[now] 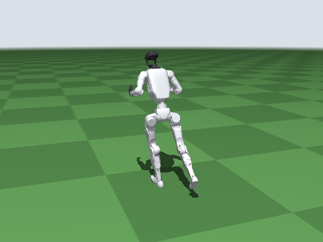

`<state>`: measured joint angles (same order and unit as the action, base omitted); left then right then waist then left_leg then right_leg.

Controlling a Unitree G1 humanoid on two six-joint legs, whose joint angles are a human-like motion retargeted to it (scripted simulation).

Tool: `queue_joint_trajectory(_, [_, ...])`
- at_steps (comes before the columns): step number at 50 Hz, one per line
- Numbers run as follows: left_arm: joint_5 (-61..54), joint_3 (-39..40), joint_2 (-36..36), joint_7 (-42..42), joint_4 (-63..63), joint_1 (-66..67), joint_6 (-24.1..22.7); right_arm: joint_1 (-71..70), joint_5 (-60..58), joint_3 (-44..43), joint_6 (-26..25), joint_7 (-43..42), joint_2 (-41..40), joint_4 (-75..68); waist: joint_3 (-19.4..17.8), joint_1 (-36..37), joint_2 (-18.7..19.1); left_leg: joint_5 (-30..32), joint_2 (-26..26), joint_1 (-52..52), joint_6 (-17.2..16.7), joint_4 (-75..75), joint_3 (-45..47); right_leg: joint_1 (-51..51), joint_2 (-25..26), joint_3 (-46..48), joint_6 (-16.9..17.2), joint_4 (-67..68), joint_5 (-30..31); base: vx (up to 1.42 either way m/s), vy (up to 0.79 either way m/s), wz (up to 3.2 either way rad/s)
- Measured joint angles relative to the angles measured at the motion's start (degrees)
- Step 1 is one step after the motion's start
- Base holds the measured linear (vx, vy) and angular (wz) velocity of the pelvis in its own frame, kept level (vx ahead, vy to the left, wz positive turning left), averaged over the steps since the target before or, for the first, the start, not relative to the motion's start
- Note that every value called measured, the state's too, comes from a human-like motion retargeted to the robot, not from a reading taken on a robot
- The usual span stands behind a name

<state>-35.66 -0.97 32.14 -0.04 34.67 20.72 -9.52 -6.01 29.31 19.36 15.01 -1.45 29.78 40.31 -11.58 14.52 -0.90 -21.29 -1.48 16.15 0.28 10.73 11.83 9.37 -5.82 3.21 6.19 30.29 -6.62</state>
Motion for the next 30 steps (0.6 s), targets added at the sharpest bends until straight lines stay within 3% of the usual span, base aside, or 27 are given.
queue_joint_trajectory(3, [1.3,-8.0,-4.6,6.4,-5.6,-21.9,-4.9,7.3,-9.7,1.6,-0.5,-1.7,-1.3,-12.4,-1.5,-5.4,-1.8,-11.9,-0.7,-1.2,5.5,13.6,-2.6,-12.2,-2.6,2.8,-3.6,16.9,-13.5,1.55,0.06,0.75])
queue_joint_trajectory(6, [0.6,-9.9,-7.6,10.4,-4.7,-43.1,-8.5,18.9,-7.4,-2.9,1.3,0.0,1.9,-12.5,0.4,-14.0,0.0,-14.8,-0.1,-7.2,5.0,13.1,-5.7,-23.7,-2.2,6.5,-2.6,19.0,-20.1,1.62,0.05,1.14])
queue_joint_trajectory(8, [6.6,-9.1,-8.7,16.1,-4.2,-55.0,-7.4,27.6,4.3,-9.0,1.6,2.2,7.5,-6.6,2.7,-21.3,3.2,-9.7,1.1,-12.3,2.8,8.4,-9.0,-28.9,-1.4,10.9,-0.9,11.5,-19.4,1.72,-0.02,1.8])
queue_joint_trajectory(11, [11.2,-7.8,-10.7,22.1,-2.0,-61.5,-8.0,36.7,7.5,-14.8,0.7,4.4,13.3,-2.4,4.3,-31.7,6.4,7.1,2.3,-21.8,0.2,1.2,-14.7,-30.2,-0.8,17.0,1.2,-8.3,-12.9,1.83,-0.23,1.77])
queue_joint_trajectory(13, [14.1,-7.1,-11.5,23.5,-0.2,-59.8,-8.4,39.1,6.5,-15.9,-0.7,6.4,14.2,-2.3,3.2,-36.4,6.1,19.4,2.2,-29.6,-1.0,-2.4,-18.6,-28.4,-0.9,19.7,3.8,-19.5,-9.9,1.89,-0.41,1.1])
queue_joint_trajectory(15, [16.4,-6.5,-11.5,21.2,1.6,-54.3,-7.7,37.9,4.2,-15.3,-2.1,8.1,13.2,-3.0,1.0,-38.5,3.9,23.8,1.1,-35.2,-0.8,0.7,-20.8,-26.0,-1.6,18.7,6.6,-23.8,-8.4,1.86,-0.45,0.36])
queue_joint_trajectory(17, [15.6,-6.2,-11.2,15.8,1.1,-46.0,-6.3,32.1,0.9,-12.0,-3.1,8.5,11.4,-5.9,-0.7,-37.0,1.2,17.3,-1.2,-32.6,2.3,15.9,-17.9,-24.4,-2.5,12.7,6.0,-20.5,-6.7,1.78,-0.45,-0.51])
queue_joint_trajectory(18, [14.8,-6.5,-11.1,13.8,-0.6,-41.4,-5.6,27.9,-0.2,-9.6,-3.3,7.8,10.4,-8.3,-1.1,-35.3,1.1,12.6,-1.2,-28.2,4.1,26.0,-15.3,-24.4,-2.1,10.0,4.0,-16.6,-7.4,1.72,-0.42,-0.81])
queue_joint_trajectory(20, [13.6,-7.4,-10.0,12.5,-6.3,-31.3,-4.5,17.3,-1.4,-4.6,-2.7,3.8,8.1,-14.4,-0.9,-31.3,2.8,3.1,1.4,-16.7,7.2,44.6,-11.5,-25.4,-0.1,7.7,-0.6,-7.3,-13.5,1.7,-0.38,-0.79])
queue_joint_trajectory(22, [10.4,-6.0,-6.7,11.8,-9.7,-18.0,-4.0,6.8,-3.0,-3.3,-1.2,-0.7,6.8,-16.5,2.0,-26.3,4.4,-3.2,4.0,-3.6,5.9,55.6,-9.1,-24.9,1.8,7.2,-3.8,-3.2,-19.7,1.72,-0.33,-0.66])
queue_joint_trajectory(23, [8.9,-5.7,-5.0,9.5,-10.2,-11.8,-4.1,1.9,-3.6,-3.5,-1.1,-1.3,5.3,-15.5,3.8,-23.2,3.2,-6.2,2.0,1.4,9.6,55.8,-8.9,-23.2,1.2,6.6,-2.7,-4.6,-20.0,1.75,-0.32,-0.74])
queue_joint_trajectory(24, [5.3,-4.0,-2.1,7.7,-8.7,-5.0,-4.4,-2.1,-3.1,-4.3,-1.0,-1.9,3.3,-13.3,5.9,-19.7,1.0,-7.4,0.4,5.7,11.2,53.5,-7.7,-21.3,0.4,5.4,-1.9,-6.4,-19.0,1.78,-0.31,-0.91])
queue_joint_trajectory(26, [-3.1,1.0,4.5,6.1,-3.6,8.2,-4.9,-7.4,-1.0,-5.7,-0.5,-3.3,-0.7,-6.9,9.2,-11.8,-4.3,-6.4,-1.8,10.9,11.4,42.8,-3.6,-16.6,-1.3,1.9,-0.7,-10.5,-13.2,1.88,-0.23,-1.49])
queue_joint_trajectory(28, [-7.2,6.0,8.8,6.1,0.4,17.8,-5.1,-9.7,0.1,-5.9,0.2,-4.1,-2.8,-0.2,10.4,-3.6,-8.0,-1.6,-1.6,10.3,9.2,24.9,2.0,-10.4,-2.2,-2.4,0.5,-15.1,-2.7,1.95,-0.07,-1.94])
queue_joint_trajectory(30, [-6.6,10.6,9.9,4.6,2.8,22.8,-4.9,-9.1,1.0,-5.1,1.1,-2.6,-2.9,5.1,9.2,2.9,-7.6,3.8,0.6,5.2,3.2,5.7,7.5,-1.3,-0.5,-6.6,1.9,-20.0,8.2,2.0,0.11,-1.71])
